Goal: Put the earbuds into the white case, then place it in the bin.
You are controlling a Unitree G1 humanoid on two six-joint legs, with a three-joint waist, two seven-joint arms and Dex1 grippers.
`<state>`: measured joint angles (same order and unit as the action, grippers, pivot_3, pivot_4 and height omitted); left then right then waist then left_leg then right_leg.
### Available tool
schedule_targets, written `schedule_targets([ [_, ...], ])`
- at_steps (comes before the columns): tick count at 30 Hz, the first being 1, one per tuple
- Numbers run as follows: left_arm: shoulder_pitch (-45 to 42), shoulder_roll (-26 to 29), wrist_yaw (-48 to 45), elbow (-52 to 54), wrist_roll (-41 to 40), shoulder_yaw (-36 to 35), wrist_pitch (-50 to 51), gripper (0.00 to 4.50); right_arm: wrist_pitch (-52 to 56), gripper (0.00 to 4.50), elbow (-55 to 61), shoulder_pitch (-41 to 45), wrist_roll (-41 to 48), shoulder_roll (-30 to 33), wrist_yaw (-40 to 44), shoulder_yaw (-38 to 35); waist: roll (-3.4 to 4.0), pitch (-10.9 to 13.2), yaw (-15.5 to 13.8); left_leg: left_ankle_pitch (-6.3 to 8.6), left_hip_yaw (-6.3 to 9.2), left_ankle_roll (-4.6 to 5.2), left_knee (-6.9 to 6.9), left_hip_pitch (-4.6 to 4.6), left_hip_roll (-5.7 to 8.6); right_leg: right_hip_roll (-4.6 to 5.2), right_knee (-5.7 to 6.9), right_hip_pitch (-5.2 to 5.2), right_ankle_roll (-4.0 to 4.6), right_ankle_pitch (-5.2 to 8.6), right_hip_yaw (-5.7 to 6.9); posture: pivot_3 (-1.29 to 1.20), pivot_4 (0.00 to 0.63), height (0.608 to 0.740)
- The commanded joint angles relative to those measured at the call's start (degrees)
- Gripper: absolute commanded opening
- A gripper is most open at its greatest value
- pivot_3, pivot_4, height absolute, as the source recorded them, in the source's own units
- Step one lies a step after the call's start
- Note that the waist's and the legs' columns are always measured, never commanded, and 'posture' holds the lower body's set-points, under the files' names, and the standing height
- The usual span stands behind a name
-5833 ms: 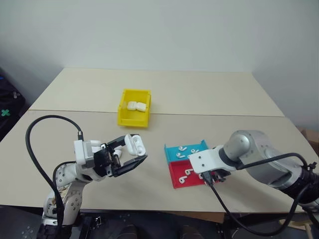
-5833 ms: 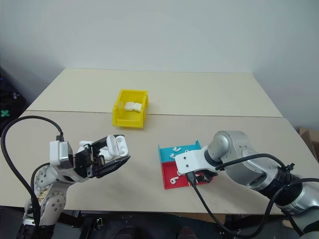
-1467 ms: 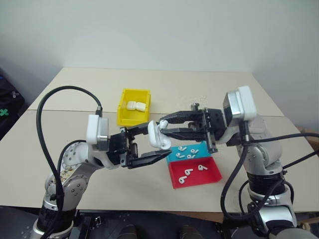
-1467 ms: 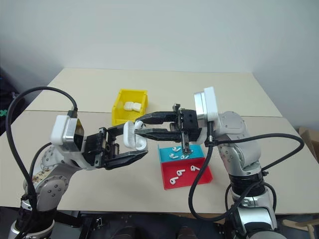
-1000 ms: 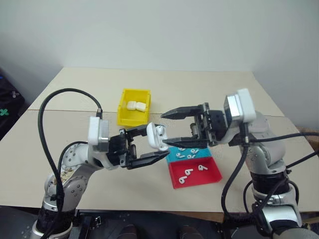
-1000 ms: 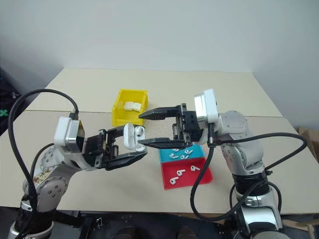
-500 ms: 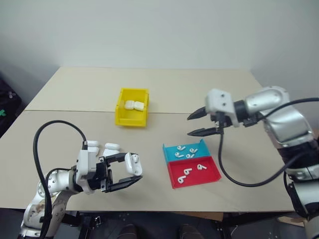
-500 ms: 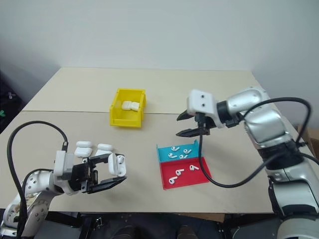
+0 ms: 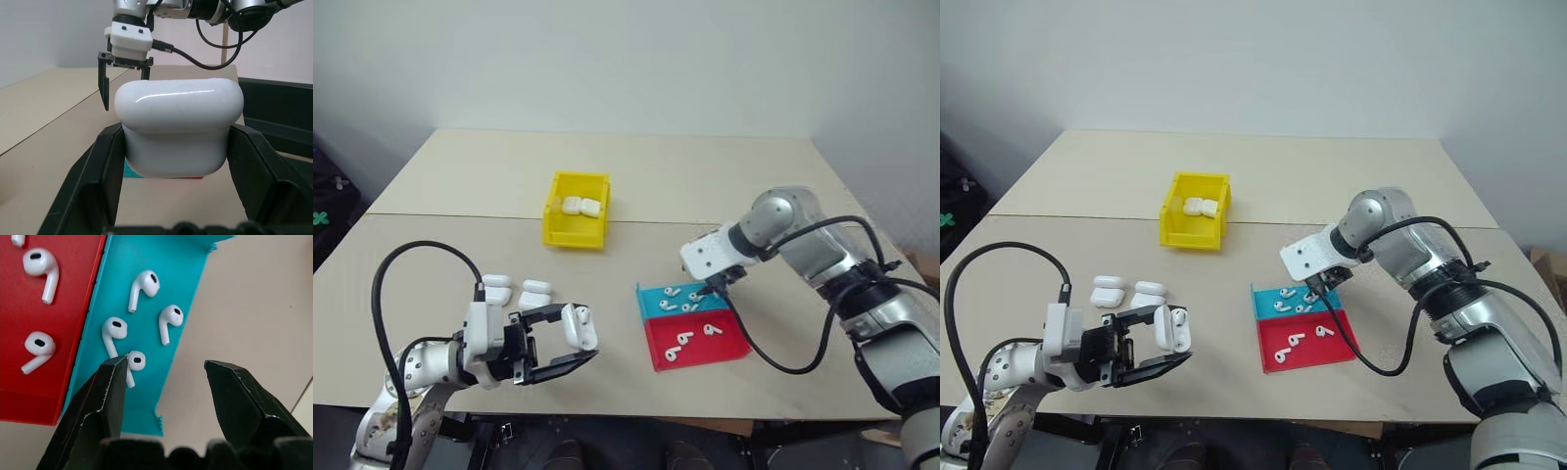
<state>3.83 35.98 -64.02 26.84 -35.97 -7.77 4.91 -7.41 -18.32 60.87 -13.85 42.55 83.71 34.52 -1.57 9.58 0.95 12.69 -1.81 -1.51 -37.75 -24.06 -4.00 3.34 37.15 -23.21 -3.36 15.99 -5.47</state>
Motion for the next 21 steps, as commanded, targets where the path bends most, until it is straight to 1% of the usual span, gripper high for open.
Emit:
schedule_targets([
  [1, -0.60, -0.08, 0.55, 2.57, -0.69, 0.07, -0.57, 2.82, -6.10, 3.00, -3.19, 2.05, -1.63, -0.70, 0.28, -0.57, 0.00, 0.00, 0.00, 0.00, 0.00, 0.00, 0.00, 0.00, 0.00, 0.00, 0.00, 0.00, 0.00, 0.00, 0.00, 0.00, 0.150, 0.740],
  [10, -0.45, -0.03, 1.30, 3.50, -0.62, 0.37, -0.45, 2.82, -17.31, 3.00, -12.19, 2.43, -6.61, -3.38, -0.85, 1.08, 0.00, 0.00, 0.06, 0.00, 0.00, 0.00, 0.00, 0.05, 0.00, 0.00, 0.04, 0.03, 0.02, -0.01, -0.01, 0.00, 0.150, 0.740],
  [14, -0.56, 0.02, 1.66, 3.63, -0.55, 0.42, -0.29, 2.82, -19.30, 3.00, -15.02, 2.70, -7.51, -4.61, -1.46, 0.55, 0.00, 0.00, 0.06, -0.01, 0.00, 0.00, -0.01, 0.06, 0.00, 0.00, 0.05, 0.04, 0.02, -0.01, 0.00, 0.00, 0.150, 0.740],
  [21, -0.71, 0.11, 2.08, 3.76, -0.60, 0.48, -0.19, 2.82, -22.86, 3.00, -16.86, 2.98, -7.98, -5.03, -0.94, 0.40, 0.01, 0.00, 0.09, -0.01, 0.00, 0.00, 0.00, 0.08, 0.00, 0.00, 0.07, 0.05, 0.03, -0.02, -0.01, 0.00, 0.150, 0.740],
])
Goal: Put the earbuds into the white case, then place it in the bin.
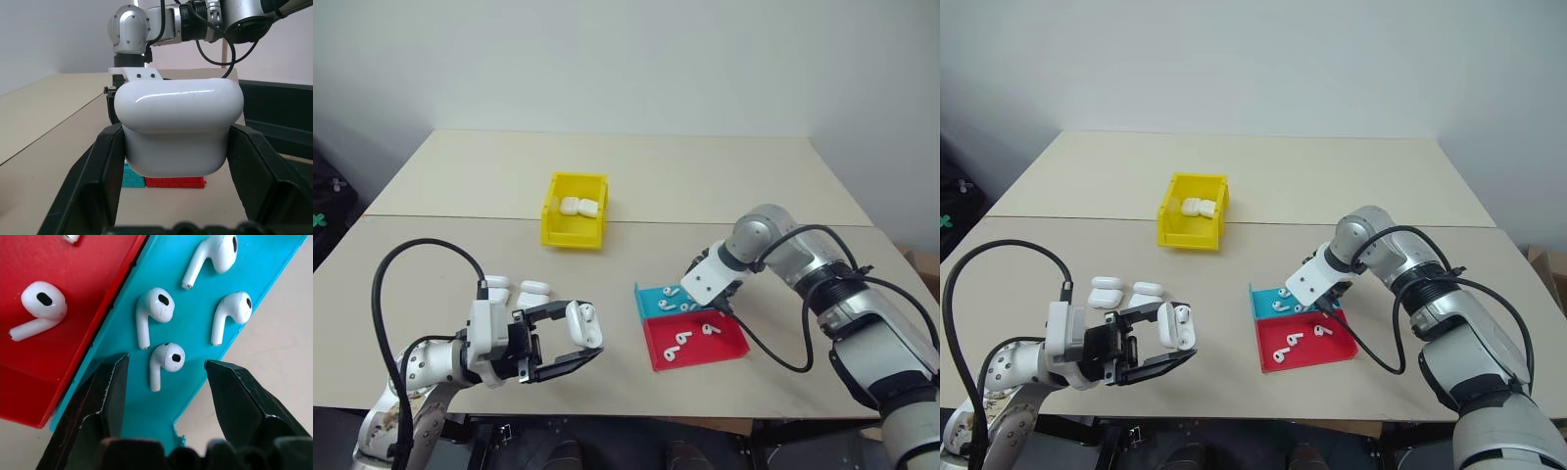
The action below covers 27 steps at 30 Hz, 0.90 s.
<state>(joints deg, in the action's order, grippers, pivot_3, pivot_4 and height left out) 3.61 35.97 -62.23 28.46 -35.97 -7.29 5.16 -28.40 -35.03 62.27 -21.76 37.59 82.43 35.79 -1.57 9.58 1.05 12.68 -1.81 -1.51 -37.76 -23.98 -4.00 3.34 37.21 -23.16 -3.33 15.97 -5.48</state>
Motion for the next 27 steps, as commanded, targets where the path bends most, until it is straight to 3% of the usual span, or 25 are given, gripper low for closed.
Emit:
schedule_targets([
  [1, -0.51, 0.11, 0.33, 2.14, -0.56, 0.02, -0.46, 2.82, -2.03, 3.00, -0.34, 1.55, -0.25, -0.19, 0.08, -0.89, 0.00, 0.00, -0.01, 0.00, 0.00, 0.00, 0.00, 0.01, 0.00, 0.00, 0.00, 0.01, 0.00, 0.00, 0.00, 0.00, 0.150, 0.740],
  [4, -0.53, 0.10, 0.51, 2.18, -0.50, 0.08, -0.45, 2.82, -2.68, 3.00, -0.89, 1.60, -0.55, -0.42, -0.38, -0.92, 0.00, 0.00, -0.01, 0.00, 0.00, 0.00, 0.00, 0.05, 0.00, 0.00, 0.02, 0.04, 0.01, 0.00, 0.00, 0.00, 0.150, 0.740],
  [7, -0.39, 0.12, 0.43, 1.89, -0.30, 0.11, -0.64, 2.82, -3.24, 2.45, -1.14, 1.68, -0.77, -0.48, -0.68, -1.03, 0.00, 0.00, 0.00, 0.00, 0.00, 0.00, 0.00, 0.08, 0.00, 0.00, 0.02, 0.06, 0.01, 0.00, 0.00, 0.00, 0.150, 0.740],
  [26, -0.95, -0.33, 1.00, 1.44, 0.03, 0.57, -0.98, 2.82, -5.39, 2.45, -0.78, 1.75, -1.66, -0.91, -0.72, -0.84, 0.00, 0.00, 0.04, 0.00, 0.00, 0.00, -0.01, 0.16, 0.00, 0.00, 0.15, 0.09, 0.02, -0.01, -0.01, 0.00, 0.150, 0.740],
  [27, -0.94, -0.33, 1.03, 1.43, 0.10, 0.57, -1.01, 2.82, -5.53, 2.27, -1.02, 1.80, -1.97, -0.96, -0.93, -0.74, 0.00, 0.00, 0.04, 0.00, 0.00, 0.00, -0.02, 0.17, 0.00, 0.00, 0.19, 0.09, 0.02, -0.01, -0.01, 0.00, 0.150, 0.740],
])
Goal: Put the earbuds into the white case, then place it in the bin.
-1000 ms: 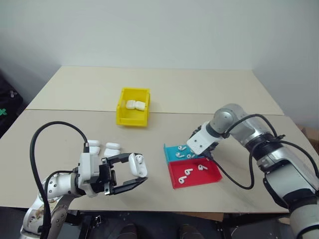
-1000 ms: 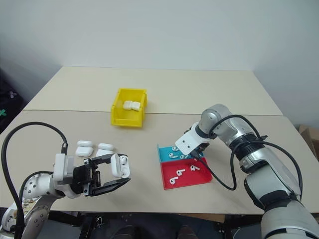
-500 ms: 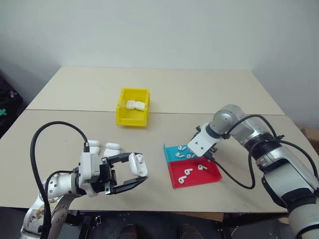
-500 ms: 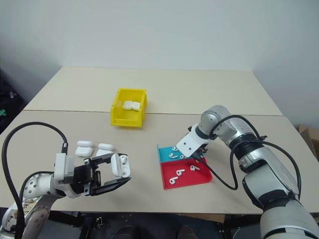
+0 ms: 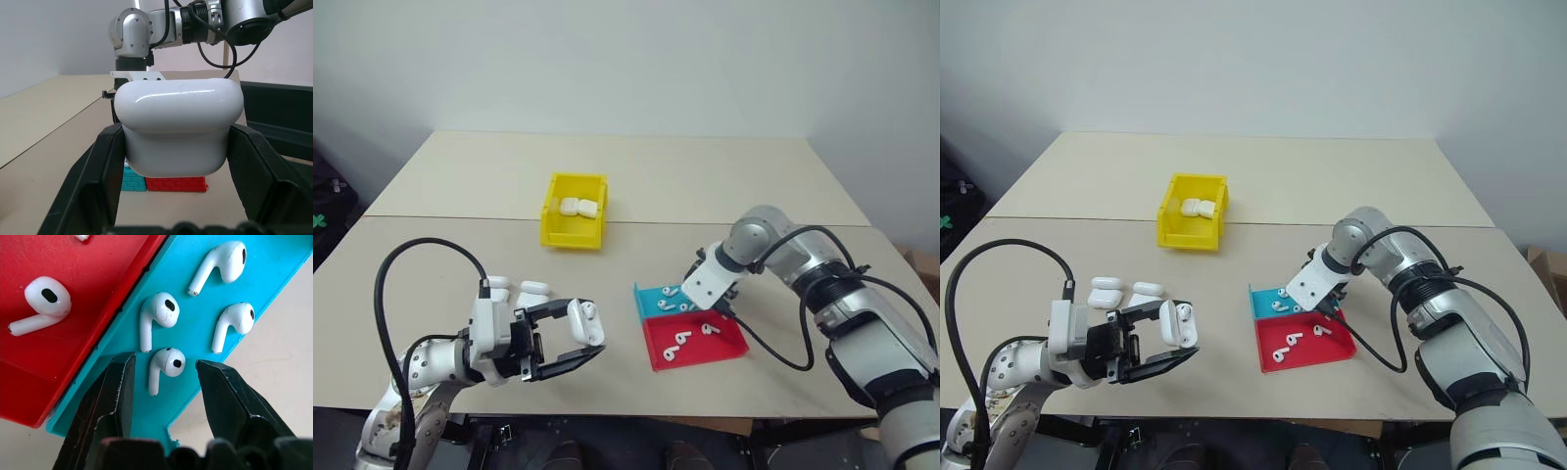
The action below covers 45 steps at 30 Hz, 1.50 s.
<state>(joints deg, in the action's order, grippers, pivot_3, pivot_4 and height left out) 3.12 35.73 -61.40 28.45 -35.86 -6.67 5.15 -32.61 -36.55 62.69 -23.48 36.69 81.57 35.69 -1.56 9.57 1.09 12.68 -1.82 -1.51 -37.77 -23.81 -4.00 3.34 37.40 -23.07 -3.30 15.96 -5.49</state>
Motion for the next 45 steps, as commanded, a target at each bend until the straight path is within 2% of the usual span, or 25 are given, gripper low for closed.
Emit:
schedule_targets([
  [1, -0.43, -0.08, 0.22, 1.47, -0.01, -0.06, -0.98, 2.82, -1.41, 2.07, 0.33, 1.40, -0.47, -0.11, -0.28, -0.60, 0.00, 0.00, 0.00, 0.00, 0.00, 0.00, -0.01, 0.01, 0.00, 0.00, 0.03, 0.00, 0.00, 0.00, 0.00, 0.00, 0.150, 0.740],
  [2, -0.41, -0.06, 0.24, 1.51, -0.04, -0.09, -0.93, 2.82, -1.49, 1.86, 0.21, 1.42, -0.59, -0.15, -0.43, -0.59, 0.00, 0.00, 0.00, 0.00, 0.00, 0.00, -0.02, 0.01, 0.00, 0.00, 0.06, -0.01, 0.00, 0.00, 0.00, 0.00, 0.150, 0.740],
  [25, -0.68, 0.08, 0.60, 1.37, 0.42, -0.04, -0.79, 2.82, -2.39, 1.86, 0.19, 1.07, -1.40, 0.08, -0.75, -0.53, 0.00, 0.00, 0.01, -0.01, 0.00, -0.01, -0.02, 0.07, 0.00, -0.01, 0.17, -0.01, 0.02, 0.01, -0.01, 0.00, 0.150, 0.740],
  [27, -0.65, 0.07, 0.62, 1.44, 0.40, -0.08, -0.74, 2.82, -2.61, 1.50, 0.29, 0.94, -1.39, 0.10, -0.94, -0.57, 0.00, 0.00, 0.01, -0.01, 0.00, -0.01, -0.02, 0.07, 0.00, -0.01, 0.17, -0.01, 0.02, 0.01, -0.01, 0.00, 0.150, 0.740],
  [36, -0.80, -0.05, 0.54, 1.16, 0.65, 0.00, -0.95, 2.82, -3.08, 1.50, -0.01, 0.89, -2.03, -0.03, -1.58, -0.44, 0.00, 0.00, 0.05, -0.01, 0.00, -0.01, -0.02, 0.07, 0.00, -0.01, 0.18, -0.01, 0.02, 0.01, -0.02, 0.00, 0.150, 0.740],
  [40, -0.81, -0.16, 0.45, 1.10, 0.84, 0.05, -1.10, 2.82, -3.03, 0.66, 0.36, 0.57, -1.73, 0.08, -0.99, -0.55, 0.00, 0.00, 0.04, -0.01, 0.00, -0.01, -0.02, 0.08, 0.00, -0.01, 0.18, -0.01, 0.02, 0.01, -0.01, 0.00, 0.150, 0.740],
  [45, -0.71, -0.04, 0.34, 1.26, 0.63, -0.05, -0.89, 2.82, -2.84, 0.61, 0.71, 0.38, -1.97, 0.13, -1.25, -0.60, 0.00, 0.00, 0.05, -0.01, 0.00, -0.01, -0.02, 0.08, 0.00, -0.01, 0.18, -0.01, 0.02, 0.01, -0.02, 0.00, 0.150, 0.740],
])
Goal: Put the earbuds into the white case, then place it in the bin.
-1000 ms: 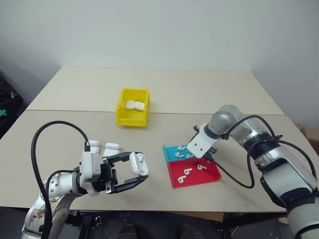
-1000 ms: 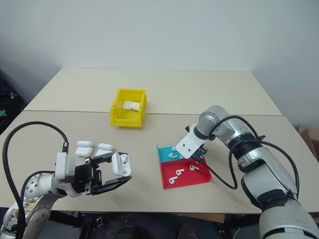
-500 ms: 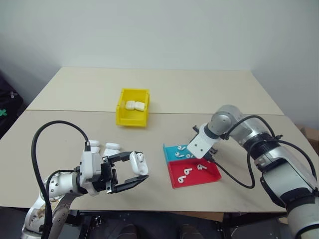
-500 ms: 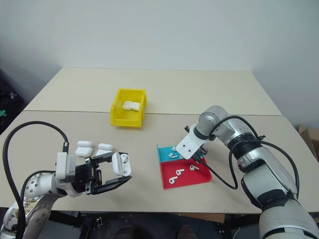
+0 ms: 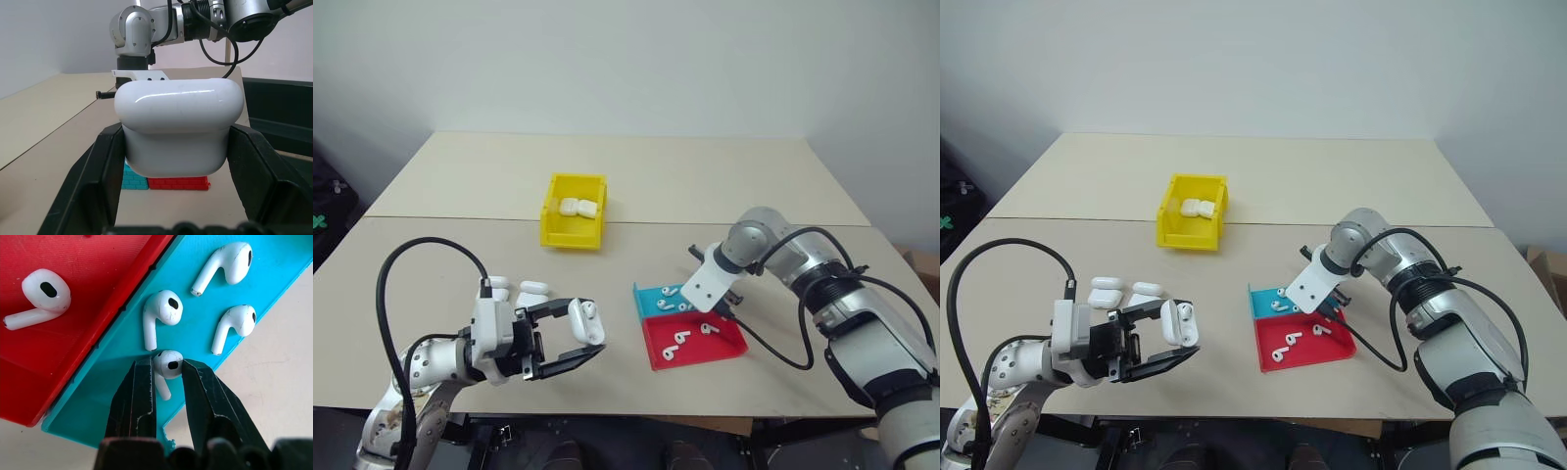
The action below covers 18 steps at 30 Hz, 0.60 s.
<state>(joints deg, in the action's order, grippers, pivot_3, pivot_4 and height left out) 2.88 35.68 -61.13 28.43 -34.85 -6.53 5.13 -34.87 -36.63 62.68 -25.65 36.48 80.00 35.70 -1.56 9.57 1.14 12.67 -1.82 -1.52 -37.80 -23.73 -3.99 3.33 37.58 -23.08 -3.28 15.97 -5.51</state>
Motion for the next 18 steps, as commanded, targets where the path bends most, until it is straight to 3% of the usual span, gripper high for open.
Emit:
schedule_targets([
  [1, -0.45, 0.00, -0.01, 1.25, -0.42, -0.21, -0.96, 2.82, -0.50, 0.61, 0.79, 0.39, 0.13, 0.34, 0.24, -0.60, 0.00, 0.00, 0.00, 0.00, 0.00, 0.00, 0.00, 0.00, 0.00, 0.00, 0.00, 0.00, 0.00, 0.00, 0.00, 0.00, 0.150, 0.740],
  [7, -1.76, -0.40, 0.63, 1.39, -1.32, -0.20, -0.21, 2.82, 6.46, 0.61, 4.63, -0.22, 5.71, 1.09, 3.49, -4.42, 0.00, 0.00, -0.06, 0.00, 0.00, 0.00, 0.00, 0.00, 0.00, 0.00, 0.01, 0.00, 0.00, 0.00, 0.00, 0.00, 0.150, 0.740],
  [12, -4.78, -0.82, 1.42, 2.48, -3.64, 0.22, 1.34, 2.82, 23.95, 0.61, 16.36, -1.60, 14.72, 4.76, 5.56, -13.95, 0.02, 0.01, -0.39, 0.00, 0.01, 0.00, -0.01, -0.03, 0.00, 0.00, 0.02, -0.01, 0.00, 0.00, 0.00, 0.00, 0.150, 0.740],
  [18, -9.83, -1.27, 1.51, 2.62, -5.68, 1.96, 3.24, 2.82, 55.64, 0.61, 35.24, -5.17, 30.88, 8.67, 3.63, -28.52, 0.01, 0.01, -0.46, 0.00, 0.02, 0.00, -0.01, -0.05, 0.00, 0.00, 0.00, 0.00, 0.00, 0.00, 0.02, 0.00, 0.150, 0.740],
])
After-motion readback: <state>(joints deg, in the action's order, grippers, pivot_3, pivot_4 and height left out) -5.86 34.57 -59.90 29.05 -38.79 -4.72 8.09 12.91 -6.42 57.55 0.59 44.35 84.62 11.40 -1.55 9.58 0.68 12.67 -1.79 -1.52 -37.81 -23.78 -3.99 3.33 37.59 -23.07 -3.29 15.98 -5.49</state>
